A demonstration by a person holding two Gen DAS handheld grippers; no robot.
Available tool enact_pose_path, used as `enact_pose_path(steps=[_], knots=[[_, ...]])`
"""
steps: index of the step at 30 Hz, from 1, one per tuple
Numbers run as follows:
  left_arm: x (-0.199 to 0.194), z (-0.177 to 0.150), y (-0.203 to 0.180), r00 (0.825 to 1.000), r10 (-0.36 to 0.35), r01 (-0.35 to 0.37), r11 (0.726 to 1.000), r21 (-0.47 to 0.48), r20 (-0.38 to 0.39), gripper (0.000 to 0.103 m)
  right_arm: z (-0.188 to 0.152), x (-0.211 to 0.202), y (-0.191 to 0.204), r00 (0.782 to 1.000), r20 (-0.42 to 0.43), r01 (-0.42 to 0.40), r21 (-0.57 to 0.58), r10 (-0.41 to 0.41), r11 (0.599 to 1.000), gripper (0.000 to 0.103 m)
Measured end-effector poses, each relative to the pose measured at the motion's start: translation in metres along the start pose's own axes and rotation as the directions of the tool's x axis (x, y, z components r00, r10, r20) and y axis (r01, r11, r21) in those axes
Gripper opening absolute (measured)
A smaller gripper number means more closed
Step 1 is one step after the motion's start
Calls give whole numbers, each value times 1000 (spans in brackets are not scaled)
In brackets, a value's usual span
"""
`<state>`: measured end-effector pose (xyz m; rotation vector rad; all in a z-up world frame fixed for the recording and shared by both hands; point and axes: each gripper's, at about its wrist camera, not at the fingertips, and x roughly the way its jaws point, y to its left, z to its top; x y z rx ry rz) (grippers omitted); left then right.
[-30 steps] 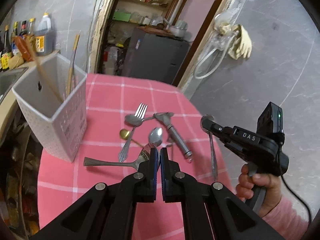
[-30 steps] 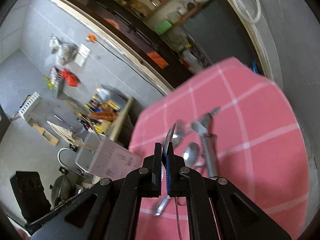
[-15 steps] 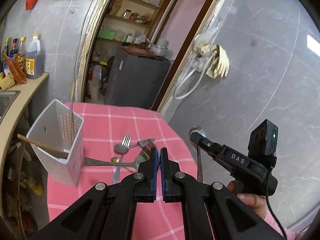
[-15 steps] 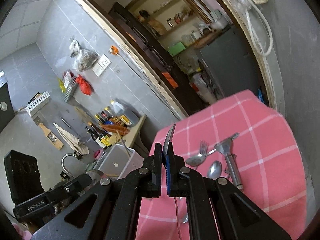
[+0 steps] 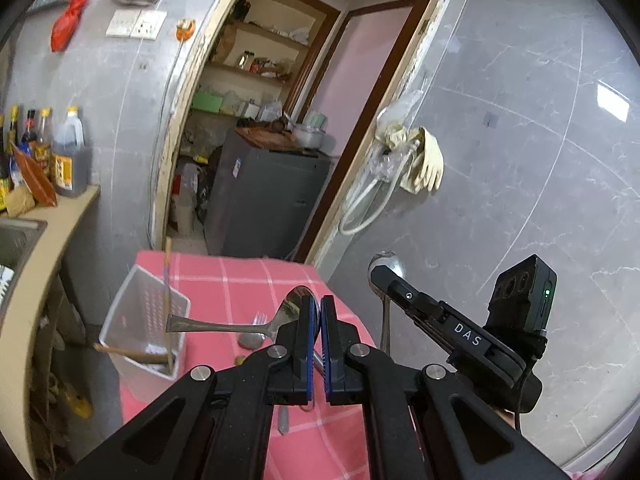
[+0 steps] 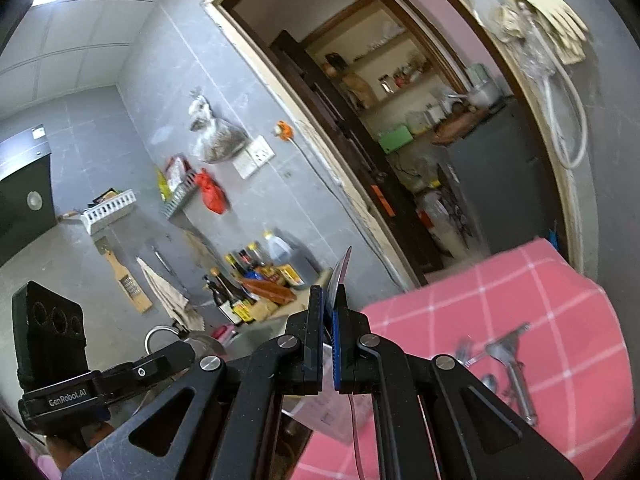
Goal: Organize utensils
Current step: 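Lower the spoon into the caddy with the left tool while the right tool holds the knife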
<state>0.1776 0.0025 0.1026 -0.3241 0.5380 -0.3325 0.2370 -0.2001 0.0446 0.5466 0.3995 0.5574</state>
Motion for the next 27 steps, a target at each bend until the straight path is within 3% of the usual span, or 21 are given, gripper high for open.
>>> enact_pose_path(steps=[10,27], knots=[[-21,31,12,995,27,-27,1000,-1,98,4,14,21,44,995,38,-87,-57,89,995,4],[-21,51,62,989,46,-37,997,-62,144,4,4,81,72,981,60,-184,-28,186,982,4]])
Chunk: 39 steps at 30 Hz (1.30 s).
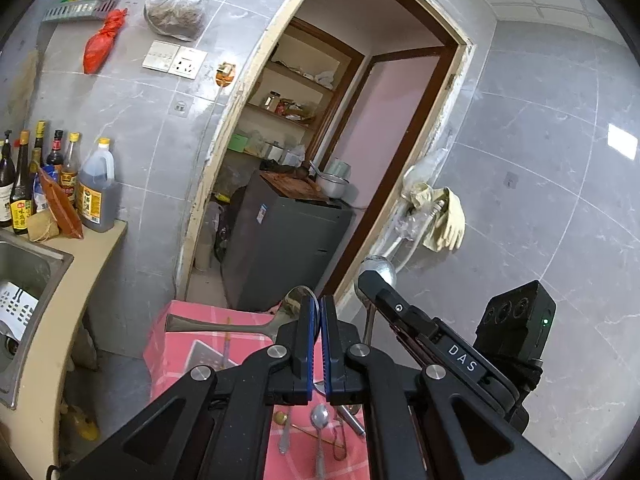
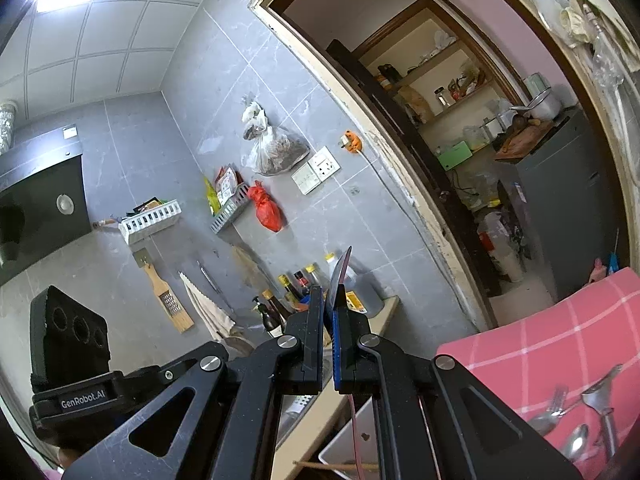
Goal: Organize utensils
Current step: 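Lower the spoon into the caddy with the left tool while the right tool holds the knife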
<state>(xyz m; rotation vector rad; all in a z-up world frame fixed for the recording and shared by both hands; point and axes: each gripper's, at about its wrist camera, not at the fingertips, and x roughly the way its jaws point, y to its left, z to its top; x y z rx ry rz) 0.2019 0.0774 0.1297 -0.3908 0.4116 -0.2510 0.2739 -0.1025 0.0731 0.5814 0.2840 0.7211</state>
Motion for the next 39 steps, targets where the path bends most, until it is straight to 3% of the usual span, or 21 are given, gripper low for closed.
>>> enact_pose_path(steps=[11,24,34,39], knots=[[15,0,40,1000,-3,3,999,-38,-5,4,-22,39,-10,1000,-2,-18,27,18,999,4],[57,-29,97,998,-60,60,986,-158,4,4,-76,86,-51,1000,-12,-16,61,17,998,4],[70,-33,118,990,-142,143,961,-237,21,4,-92,89,-74,1000,-11,-9,99,10,995,4],[71,-28,126,979,-202,199,926,-321,24,4,-87,88,-80,1000,-2,-7,122,7,993,4]])
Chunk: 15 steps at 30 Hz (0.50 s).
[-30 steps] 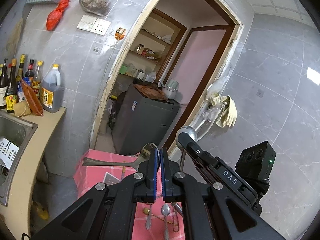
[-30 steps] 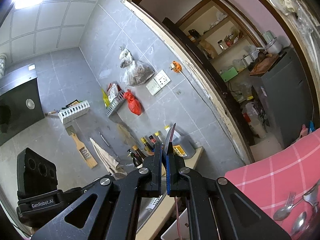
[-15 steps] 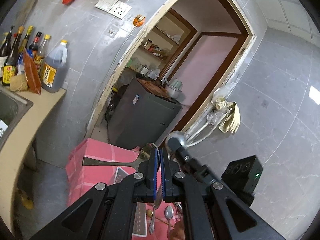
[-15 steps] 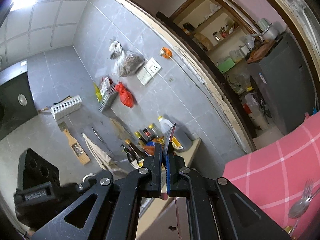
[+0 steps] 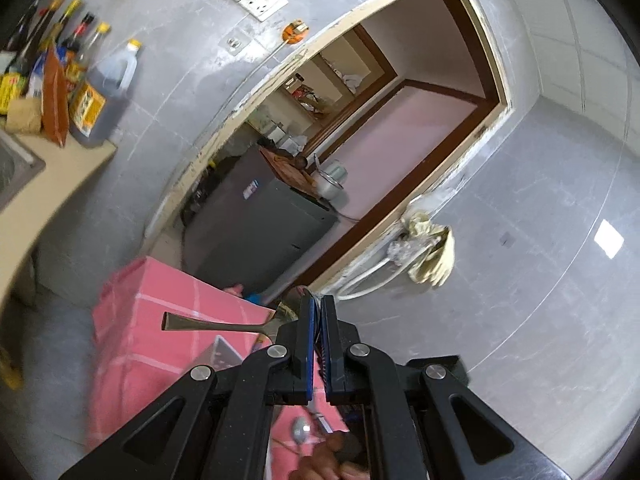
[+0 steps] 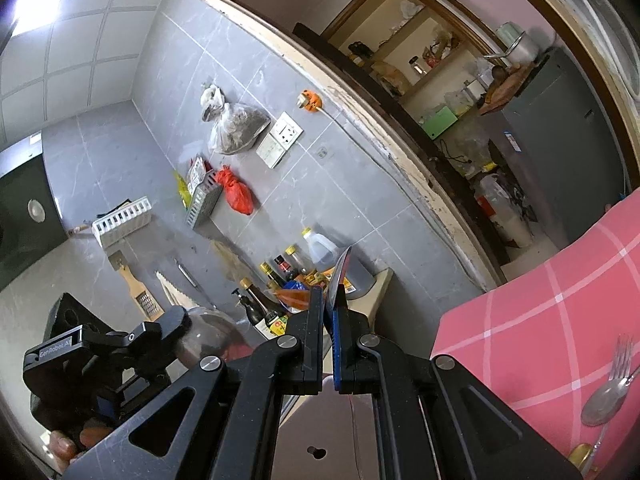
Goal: Organize utensils
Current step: 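Lower the spoon into the caddy with the left tool while the right tool holds the knife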
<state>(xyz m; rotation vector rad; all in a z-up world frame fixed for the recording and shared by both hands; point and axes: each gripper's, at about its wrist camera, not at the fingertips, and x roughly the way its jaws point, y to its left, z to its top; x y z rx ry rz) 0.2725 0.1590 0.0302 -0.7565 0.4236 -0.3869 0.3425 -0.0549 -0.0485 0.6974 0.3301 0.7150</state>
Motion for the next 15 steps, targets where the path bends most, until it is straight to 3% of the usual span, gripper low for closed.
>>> enact_pose_path(steps=[15], knots=[[-12,10,-35,993,-102,98,993,-67,-55,4,27,-11,13,1000,23,1,-25,0,1000,4]])
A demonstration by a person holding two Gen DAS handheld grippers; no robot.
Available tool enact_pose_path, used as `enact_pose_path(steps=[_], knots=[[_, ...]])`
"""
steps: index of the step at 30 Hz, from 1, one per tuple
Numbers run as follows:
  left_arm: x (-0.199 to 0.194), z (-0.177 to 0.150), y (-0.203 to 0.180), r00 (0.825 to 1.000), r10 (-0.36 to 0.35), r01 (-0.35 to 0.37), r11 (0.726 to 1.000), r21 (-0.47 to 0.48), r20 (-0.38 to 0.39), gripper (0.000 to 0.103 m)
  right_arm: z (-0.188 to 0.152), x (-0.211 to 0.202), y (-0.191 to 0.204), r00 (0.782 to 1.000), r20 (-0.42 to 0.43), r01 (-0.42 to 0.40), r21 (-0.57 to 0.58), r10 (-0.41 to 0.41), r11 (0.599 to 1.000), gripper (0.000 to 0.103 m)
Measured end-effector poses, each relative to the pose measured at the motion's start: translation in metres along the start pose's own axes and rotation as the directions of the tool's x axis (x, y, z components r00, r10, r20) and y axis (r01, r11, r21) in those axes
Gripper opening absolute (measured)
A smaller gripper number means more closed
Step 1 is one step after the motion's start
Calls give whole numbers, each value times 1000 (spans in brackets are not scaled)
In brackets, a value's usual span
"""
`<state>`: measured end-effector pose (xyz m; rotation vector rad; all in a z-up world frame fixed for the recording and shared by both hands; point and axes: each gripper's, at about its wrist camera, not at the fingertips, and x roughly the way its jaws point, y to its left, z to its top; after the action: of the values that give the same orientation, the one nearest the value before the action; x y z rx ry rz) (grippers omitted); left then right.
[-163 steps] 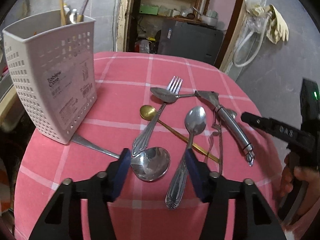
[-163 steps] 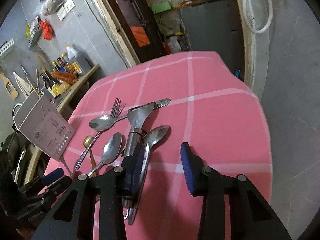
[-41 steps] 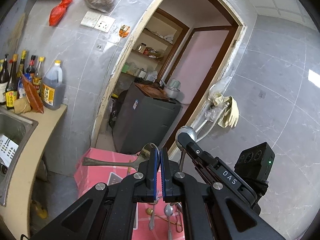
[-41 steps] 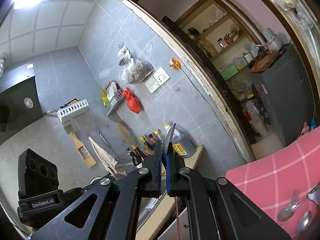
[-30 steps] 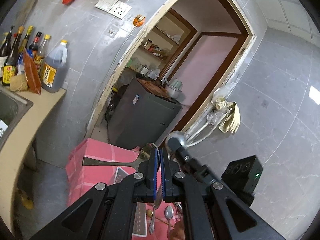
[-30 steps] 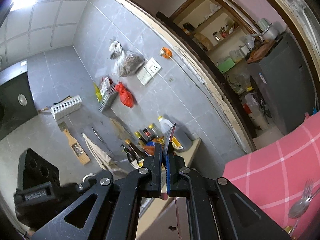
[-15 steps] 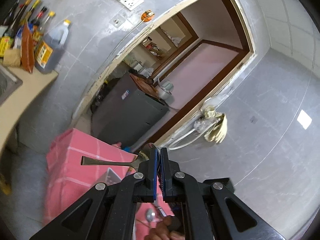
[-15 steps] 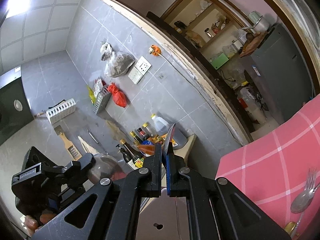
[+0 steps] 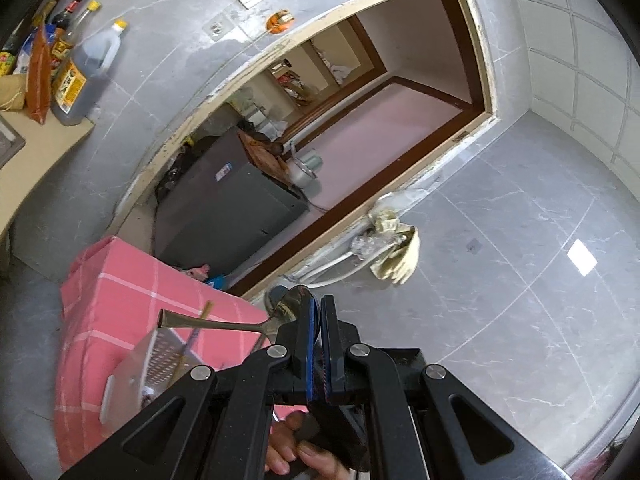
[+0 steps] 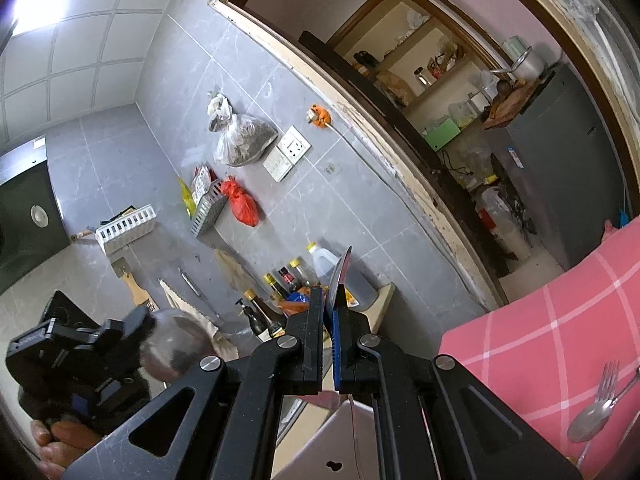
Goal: Organize utensils
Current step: 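Lower the spoon into the caddy with the left tool while the right tool holds the knife, then open the left tool to drop the spoon while the right tool lowers the knife into the caddy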
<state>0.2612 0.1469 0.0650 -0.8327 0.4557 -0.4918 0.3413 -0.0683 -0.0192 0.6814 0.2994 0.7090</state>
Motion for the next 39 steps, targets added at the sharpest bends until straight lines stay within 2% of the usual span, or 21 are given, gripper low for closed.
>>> enact_pose_path(steps=[3,10,17,23,28,30,36,39], knots=[[-1,-3,-3,1000,-1,1,1000,-6,-14,4,2,1,-3,1000,11,-7,11,6,1000,4],[7,-20,17,996,56,-57,998,-5,-63,4,-16,13,-19,1000,20,-19,53,18,998,4],[20,-37,35,984,149,-142,987,77,-94,4,-35,19,-30,1000,-17,-13,42,14,999,4],[29,-49,39,965,239,-217,959,180,-110,5,-43,12,-32,999,-42,-2,9,2,1000,4],[28,-53,35,940,324,-286,920,268,-108,5,-45,7,-31,997,-73,3,-22,-4,1000,4],[25,-53,34,935,338,-299,912,280,-104,5,-44,6,-30,996,-93,3,-36,-7,999,4],[11,-47,29,936,346,-316,907,280,-64,7,-40,-1,-18,990,-134,33,-102,-47,994,6],[5,-46,22,923,385,-362,879,309,-16,7,-33,-12,-9,989,-132,52,-143,-71,988,12]])
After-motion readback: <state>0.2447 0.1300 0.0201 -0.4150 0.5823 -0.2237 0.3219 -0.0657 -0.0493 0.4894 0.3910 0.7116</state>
